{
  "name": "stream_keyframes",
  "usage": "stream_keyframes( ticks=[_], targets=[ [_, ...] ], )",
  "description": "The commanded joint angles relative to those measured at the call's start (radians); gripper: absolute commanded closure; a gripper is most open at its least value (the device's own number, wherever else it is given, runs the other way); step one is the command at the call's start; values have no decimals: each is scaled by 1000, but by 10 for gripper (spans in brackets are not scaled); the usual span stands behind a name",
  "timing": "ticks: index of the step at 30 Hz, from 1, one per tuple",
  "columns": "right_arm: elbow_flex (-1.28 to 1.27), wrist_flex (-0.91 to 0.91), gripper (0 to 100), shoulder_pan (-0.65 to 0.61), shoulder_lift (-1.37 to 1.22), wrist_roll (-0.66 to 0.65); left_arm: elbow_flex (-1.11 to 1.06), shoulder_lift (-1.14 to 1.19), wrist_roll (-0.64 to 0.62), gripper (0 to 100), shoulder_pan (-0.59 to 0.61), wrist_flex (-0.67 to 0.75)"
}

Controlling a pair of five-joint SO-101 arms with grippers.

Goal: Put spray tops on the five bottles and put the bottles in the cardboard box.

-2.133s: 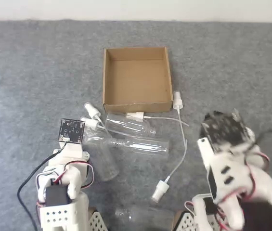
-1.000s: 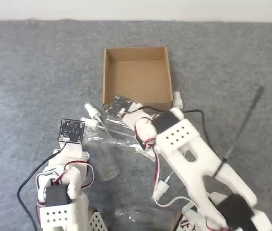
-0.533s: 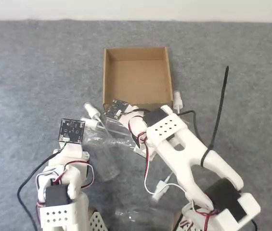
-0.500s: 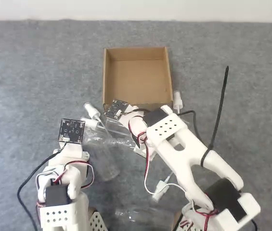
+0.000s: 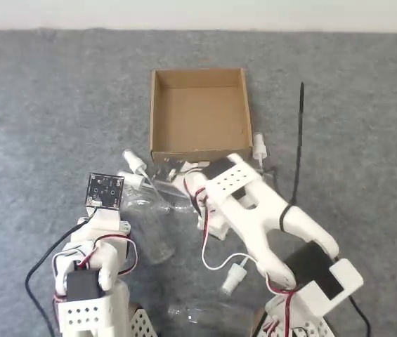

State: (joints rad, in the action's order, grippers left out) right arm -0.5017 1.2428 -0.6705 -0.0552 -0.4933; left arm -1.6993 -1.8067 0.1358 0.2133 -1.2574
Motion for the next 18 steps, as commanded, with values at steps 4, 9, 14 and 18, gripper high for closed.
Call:
stream_keyframes(
  ticks=[4,9,14,18],
  targets=[
    [20,30,841,7,15,-20,15,-11,3,987,3,-5],
    [21,96,843,8,16,-20,15,-11,3,987,3,-5],
    [26,154,843,48,31,-20,15,-11,3,987,3,-5],
    [25,209,843,113,119,-21,15,-11,3,987,3,-5]
  ],
)
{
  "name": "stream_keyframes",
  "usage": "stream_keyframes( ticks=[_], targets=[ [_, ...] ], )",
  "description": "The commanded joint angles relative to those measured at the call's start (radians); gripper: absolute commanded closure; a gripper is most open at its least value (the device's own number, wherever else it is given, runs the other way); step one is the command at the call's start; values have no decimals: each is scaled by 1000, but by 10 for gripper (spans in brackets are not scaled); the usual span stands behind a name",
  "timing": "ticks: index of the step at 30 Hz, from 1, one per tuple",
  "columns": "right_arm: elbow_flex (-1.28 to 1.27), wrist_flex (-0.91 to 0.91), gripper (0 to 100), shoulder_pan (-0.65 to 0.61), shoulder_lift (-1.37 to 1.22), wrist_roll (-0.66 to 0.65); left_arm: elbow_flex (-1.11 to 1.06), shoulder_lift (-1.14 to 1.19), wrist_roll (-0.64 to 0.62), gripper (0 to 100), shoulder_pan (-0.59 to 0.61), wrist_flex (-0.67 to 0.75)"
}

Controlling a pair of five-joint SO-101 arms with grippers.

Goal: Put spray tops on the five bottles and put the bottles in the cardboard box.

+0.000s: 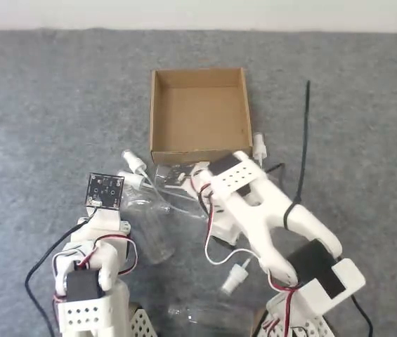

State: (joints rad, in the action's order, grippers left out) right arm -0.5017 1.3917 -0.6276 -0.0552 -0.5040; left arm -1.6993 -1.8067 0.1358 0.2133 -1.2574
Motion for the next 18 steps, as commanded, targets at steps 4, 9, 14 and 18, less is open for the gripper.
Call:
stream_keyframes(
  ticks=[4,9,14,18],
  targets=[
    [21,111,843,150,216,-80,15,-11,3,987,3,-5],
    [20,134,843,254,272,-98,15,-11,3,987,3,-5],
    [-11,127,839,285,275,-92,15,-11,3,987,3,-5],
    [-61,125,838,275,272,-75,15,-11,3,987,3,-5]
  ],
)
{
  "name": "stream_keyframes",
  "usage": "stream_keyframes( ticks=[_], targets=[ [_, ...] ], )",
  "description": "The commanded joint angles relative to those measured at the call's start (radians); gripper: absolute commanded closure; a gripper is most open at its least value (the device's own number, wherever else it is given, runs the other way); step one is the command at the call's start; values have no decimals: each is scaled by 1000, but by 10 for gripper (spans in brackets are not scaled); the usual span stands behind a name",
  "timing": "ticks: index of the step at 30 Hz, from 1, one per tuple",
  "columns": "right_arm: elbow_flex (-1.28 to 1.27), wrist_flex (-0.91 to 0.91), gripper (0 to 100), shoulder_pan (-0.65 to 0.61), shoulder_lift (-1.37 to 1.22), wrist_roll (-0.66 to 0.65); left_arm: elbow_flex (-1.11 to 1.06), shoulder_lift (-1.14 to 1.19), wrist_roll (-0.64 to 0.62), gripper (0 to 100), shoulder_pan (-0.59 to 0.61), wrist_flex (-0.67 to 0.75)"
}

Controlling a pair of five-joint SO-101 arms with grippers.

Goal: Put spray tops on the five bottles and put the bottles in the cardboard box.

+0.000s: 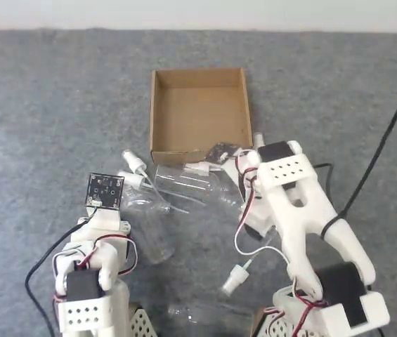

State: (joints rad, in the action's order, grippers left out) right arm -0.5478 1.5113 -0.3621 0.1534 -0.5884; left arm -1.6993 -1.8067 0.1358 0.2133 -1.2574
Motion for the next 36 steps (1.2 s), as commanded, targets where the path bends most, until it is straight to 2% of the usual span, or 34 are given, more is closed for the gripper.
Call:
stream_keyframes(
  ticks=[1,8,18,28,36],
  targets=[
    [-23,5,836,10,64,29,15,-11,3,987,3,-5],
    [-37,5,687,5,73,147,15,-12,3,987,3,-5],
    [69,70,673,-64,91,193,15,-12,3,987,3,-5],
    [132,93,677,-203,91,184,15,-12,3,987,3,-5],
    [126,25,677,-220,82,38,15,-12,3,987,3,-5]
  ],
)
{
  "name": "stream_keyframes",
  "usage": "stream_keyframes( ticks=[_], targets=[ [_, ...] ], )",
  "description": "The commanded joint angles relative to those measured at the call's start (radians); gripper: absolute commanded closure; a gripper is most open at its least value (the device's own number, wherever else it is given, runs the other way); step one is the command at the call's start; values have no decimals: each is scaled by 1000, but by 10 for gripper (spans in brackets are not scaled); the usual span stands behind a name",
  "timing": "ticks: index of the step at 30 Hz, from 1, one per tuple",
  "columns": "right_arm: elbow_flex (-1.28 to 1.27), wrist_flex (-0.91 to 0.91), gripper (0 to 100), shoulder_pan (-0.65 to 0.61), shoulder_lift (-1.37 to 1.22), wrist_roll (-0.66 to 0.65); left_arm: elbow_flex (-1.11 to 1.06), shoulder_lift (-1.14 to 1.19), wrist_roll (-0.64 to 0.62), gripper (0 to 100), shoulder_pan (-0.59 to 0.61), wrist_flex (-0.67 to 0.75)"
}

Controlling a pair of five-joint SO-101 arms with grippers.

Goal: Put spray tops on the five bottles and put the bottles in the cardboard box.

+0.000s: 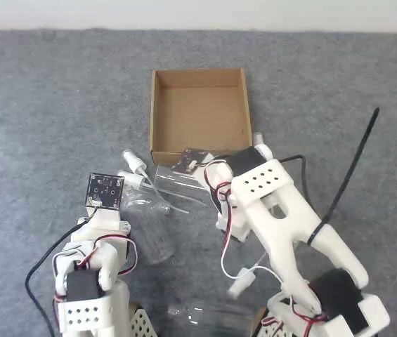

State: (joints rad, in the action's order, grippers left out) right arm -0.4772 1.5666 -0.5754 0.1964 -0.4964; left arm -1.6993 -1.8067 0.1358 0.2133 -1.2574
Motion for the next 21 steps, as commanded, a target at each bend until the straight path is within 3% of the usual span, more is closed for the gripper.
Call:
stream_keyframes(
  ticks=[1,11,17,21],
  targets=[
    [55,-30,677,-7,25,-64,15,-12,3,987,3,-5],
    [63,-124,680,-7,-176,-78,15,-12,3,987,3,-5],
    [63,-150,767,-7,-189,-80,15,-12,3,987,3,-5],
    [61,-143,772,5,-208,-80,15,-12,3,987,3,-5]
  ],
)
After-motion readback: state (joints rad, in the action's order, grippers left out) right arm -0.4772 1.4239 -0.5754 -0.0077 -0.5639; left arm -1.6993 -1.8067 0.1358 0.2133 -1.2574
